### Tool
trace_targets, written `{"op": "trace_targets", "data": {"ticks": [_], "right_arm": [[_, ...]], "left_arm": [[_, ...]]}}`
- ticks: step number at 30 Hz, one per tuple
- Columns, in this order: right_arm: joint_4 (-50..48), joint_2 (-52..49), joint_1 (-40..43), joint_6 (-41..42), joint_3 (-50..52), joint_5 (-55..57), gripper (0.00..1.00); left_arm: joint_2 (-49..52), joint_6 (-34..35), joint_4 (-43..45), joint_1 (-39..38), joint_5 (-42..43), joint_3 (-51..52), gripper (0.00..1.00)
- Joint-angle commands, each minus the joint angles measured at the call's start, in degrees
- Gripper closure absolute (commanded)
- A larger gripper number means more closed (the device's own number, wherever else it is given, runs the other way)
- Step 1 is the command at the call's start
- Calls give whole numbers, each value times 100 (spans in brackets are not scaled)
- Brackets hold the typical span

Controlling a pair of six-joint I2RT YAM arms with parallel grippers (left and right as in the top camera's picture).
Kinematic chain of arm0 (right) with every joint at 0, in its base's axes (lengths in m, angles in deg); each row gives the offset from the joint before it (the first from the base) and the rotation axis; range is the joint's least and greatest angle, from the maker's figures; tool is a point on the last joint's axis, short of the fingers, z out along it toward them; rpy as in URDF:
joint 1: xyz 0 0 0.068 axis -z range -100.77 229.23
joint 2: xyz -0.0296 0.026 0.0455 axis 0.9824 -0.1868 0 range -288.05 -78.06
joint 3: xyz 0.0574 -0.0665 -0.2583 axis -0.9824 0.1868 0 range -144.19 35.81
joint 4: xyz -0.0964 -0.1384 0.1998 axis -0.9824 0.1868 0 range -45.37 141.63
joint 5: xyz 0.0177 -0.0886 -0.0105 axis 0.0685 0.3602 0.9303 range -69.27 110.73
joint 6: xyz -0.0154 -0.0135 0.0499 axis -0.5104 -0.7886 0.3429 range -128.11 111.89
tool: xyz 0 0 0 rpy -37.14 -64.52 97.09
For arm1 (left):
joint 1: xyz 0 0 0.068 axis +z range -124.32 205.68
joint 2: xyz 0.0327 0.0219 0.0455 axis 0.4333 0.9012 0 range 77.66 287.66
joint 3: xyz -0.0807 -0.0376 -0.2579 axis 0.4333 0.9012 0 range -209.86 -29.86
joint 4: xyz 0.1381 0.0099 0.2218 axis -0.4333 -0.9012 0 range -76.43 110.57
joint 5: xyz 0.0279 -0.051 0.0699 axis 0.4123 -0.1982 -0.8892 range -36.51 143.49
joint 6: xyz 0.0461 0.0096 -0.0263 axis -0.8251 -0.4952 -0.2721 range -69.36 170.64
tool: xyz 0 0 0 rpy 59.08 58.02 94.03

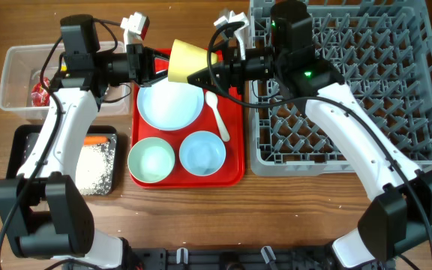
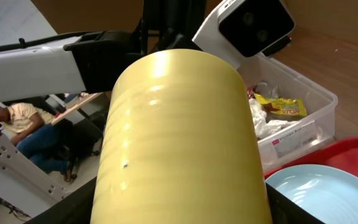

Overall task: Sort waste into correct bins and load items into the dishwasher rack
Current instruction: 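Grasp the yellow cup with the right gripper, then open the left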

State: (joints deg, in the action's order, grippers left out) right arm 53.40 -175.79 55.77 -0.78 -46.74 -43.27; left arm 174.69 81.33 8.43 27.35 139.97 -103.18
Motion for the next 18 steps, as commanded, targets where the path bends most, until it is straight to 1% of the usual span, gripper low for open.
{"op": "trace_targets", "data": {"ticks": [1,5,7,10,13,14,16,18], "right_arm": [[-212,-31,-118,-114,-20,-315,34],[-487,-31,-118,-105,-20,-560,35],[-522,-31,-118,-76,-20,-553,41],[-540,-31,-105,-125,-22,-549,42],[-573,-31,-101,-125,-20,-551,41],[-573,-31,-101,-125,-20,-551,38],[-573,-31,-94,-122,-22,-551,35],[-570,-31,-66,-122,-22,-553,34]], "left_arm": [[-50,17,-7,-4,-341,-59,96],[-50,20,-9,-4,-317,-57,96],[-50,20,-13,-4,-319,-59,96],[-50,17,-72,-4,-319,-59,96],[-50,17,-74,-4,-319,-57,96],[-50,17,-74,-4,-319,-59,96],[-50,17,-72,-4,-319,-59,96],[-50,15,-70,9,-319,-57,96]]}}
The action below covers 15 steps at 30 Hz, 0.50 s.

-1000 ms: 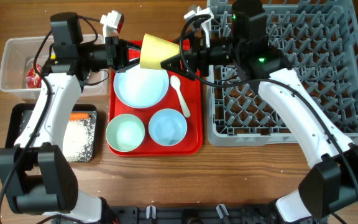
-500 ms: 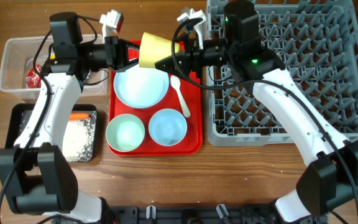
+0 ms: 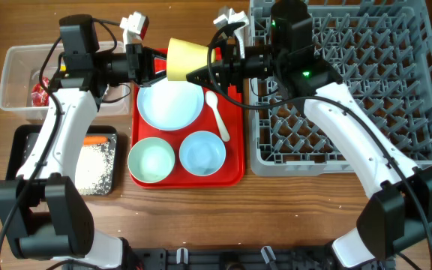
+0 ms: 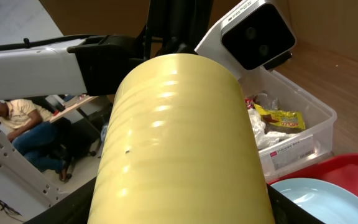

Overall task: Sort waste into correct bins and load items into the dishwasher rack
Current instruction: 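Grasp the yellow cup with the right gripper, then open the left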

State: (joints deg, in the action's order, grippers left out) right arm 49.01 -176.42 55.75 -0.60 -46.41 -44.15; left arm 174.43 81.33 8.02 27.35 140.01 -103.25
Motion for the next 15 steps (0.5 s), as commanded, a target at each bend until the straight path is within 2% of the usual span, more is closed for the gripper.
{"op": "trace_targets", "data": {"ticks": [1,9,15], "right_arm": [[-131,33,-48,-140,-52,-466,34],[-76,33,22,-142,-52,-468,34],[-79,33,26,-142,-55,-461,41]], "left_arm": [[-24,15,-26,13,-323,-52,96],[-24,-7,-26,85,-323,-52,96],[-24,-24,-28,85,-326,-50,96]]}}
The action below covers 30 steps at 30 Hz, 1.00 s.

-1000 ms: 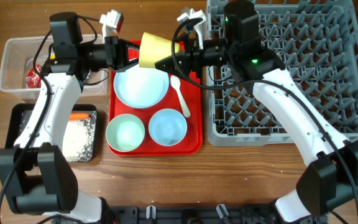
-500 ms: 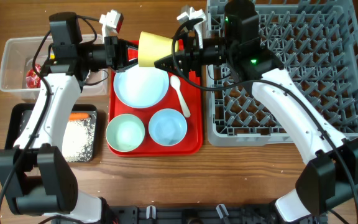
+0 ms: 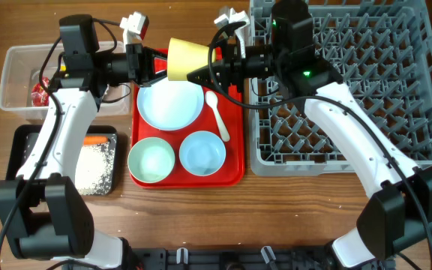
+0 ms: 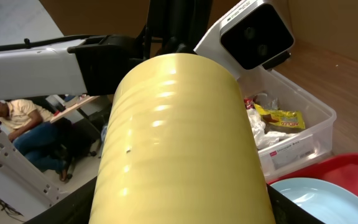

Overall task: Sort waste into correct bins and load items into the dishwasher rack
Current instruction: 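Grasp the yellow cup with the right gripper, then open the left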

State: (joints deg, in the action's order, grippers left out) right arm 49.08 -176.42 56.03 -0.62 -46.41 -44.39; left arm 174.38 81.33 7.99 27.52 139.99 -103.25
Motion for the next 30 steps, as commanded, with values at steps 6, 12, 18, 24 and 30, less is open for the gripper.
{"op": "trace_targets", "data": {"ticks": [6,12,18,24,30], "right_arm": [[-188,33,9,-133,-55,-437,25],[-133,33,24,-133,-55,-442,25],[-44,33,24,-153,-55,-437,44],[-98,33,61,-210,-55,-437,46],[-72,33,302,-76,-55,-439,46]], "left_arm": [[-20,-24,-28,68,-323,-52,96],[-20,-28,-24,70,-326,-52,96],[-20,-26,-24,70,-326,-50,96],[-20,-26,-24,70,-415,-50,86],[-20,-26,-24,70,-693,-50,81]]}}
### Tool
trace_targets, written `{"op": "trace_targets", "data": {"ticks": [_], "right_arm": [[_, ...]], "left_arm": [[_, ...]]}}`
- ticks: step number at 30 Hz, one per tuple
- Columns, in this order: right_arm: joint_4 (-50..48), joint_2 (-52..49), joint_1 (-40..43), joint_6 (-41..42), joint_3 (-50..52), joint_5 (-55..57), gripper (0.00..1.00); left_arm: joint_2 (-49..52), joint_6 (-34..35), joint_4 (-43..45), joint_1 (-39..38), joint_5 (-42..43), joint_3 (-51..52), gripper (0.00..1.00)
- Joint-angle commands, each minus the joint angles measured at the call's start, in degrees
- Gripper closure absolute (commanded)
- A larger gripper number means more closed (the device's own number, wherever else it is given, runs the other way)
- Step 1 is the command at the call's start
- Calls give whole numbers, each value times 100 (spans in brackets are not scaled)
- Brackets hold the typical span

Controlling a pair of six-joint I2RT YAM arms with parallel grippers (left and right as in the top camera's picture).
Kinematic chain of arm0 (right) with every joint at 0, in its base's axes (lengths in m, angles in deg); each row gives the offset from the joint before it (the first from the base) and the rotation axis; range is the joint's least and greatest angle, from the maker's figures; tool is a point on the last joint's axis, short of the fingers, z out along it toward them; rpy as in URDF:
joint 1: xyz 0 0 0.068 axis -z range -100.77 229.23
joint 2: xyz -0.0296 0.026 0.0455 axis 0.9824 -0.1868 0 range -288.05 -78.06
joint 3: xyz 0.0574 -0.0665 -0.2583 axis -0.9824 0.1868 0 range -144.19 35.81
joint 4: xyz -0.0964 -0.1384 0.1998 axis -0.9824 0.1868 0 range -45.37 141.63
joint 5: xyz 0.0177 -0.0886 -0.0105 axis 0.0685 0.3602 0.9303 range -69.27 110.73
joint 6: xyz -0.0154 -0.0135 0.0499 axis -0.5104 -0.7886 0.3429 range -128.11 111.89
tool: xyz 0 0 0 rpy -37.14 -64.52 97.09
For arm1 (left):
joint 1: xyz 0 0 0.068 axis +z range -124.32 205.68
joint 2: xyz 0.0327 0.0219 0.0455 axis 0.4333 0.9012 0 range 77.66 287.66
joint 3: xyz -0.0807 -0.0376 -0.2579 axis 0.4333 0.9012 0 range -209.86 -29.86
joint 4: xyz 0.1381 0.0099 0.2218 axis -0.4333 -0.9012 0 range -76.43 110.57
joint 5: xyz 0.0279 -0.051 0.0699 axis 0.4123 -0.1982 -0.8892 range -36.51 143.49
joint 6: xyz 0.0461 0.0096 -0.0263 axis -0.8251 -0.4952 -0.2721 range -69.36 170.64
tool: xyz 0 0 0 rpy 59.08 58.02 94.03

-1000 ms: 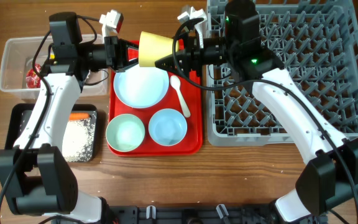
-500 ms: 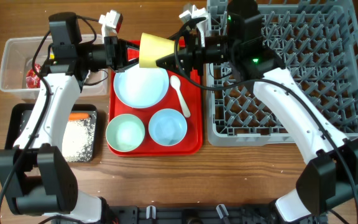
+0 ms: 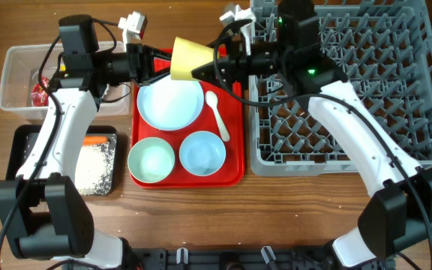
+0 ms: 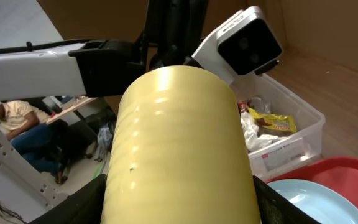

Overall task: Sort waste into correct bins and load items into the dishwasher rack
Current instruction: 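Grasp the yellow cup with the right gripper, then open the left, then carry the yellow cup with the right gripper over the dish rack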

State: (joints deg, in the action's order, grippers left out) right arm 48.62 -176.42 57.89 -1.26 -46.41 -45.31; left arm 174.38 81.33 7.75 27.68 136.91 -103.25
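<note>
A yellow cup (image 3: 188,58) lies on its side in the air over the far edge of the red tray (image 3: 235,154). My right gripper (image 3: 202,70) is shut on it. In the right wrist view the cup (image 4: 179,143) fills the middle, with a black finger pressed on each side of it. My left gripper (image 3: 156,61) stands open just left of the cup's wide end, and I see nothing held in it. The grey dishwasher rack (image 3: 366,142) is on the right. On the tray lie a light blue plate (image 3: 169,103), a green bowl (image 3: 151,160), a blue bowl (image 3: 202,153) and a white spoon (image 3: 217,114).
A clear bin (image 3: 17,56) holding wrappers stands at the far left; it shows in the wrist view too, the bin (image 4: 291,134) lying beyond the cup. A black tray (image 3: 28,157) with white scraps and an orange piece lies in front of it.
My right gripper has moved slightly to the right with the yellow cup, opening a small gap to the left gripper. The left arm has not moved.
At all three earlier moments my right gripper was shut on the yellow cup above the tray's far edge, with the open left gripper at the cup's wide end, almost unmoved. Now the cup sits a little nearer the rack.
</note>
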Motion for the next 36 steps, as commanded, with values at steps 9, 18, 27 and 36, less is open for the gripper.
{"op": "trace_targets", "data": {"ticks": [9,18,27,36], "right_arm": [[20,33,675,385,-55,-251,49],[1976,33,1384,291,-752,1823,50],[5101,33,1543,-81,-2752,5998,52],[5901,-402,1875,-4,-2798,6645,57]], "left_arm": [[-20,-55,-197,52,-1169,-50,85],[-20,-92,-245,52,-1263,-50,91],[-20,-205,-833,52,-1759,-50,94],[-20,-330,-1294,33,-2293,-50,96]]}}
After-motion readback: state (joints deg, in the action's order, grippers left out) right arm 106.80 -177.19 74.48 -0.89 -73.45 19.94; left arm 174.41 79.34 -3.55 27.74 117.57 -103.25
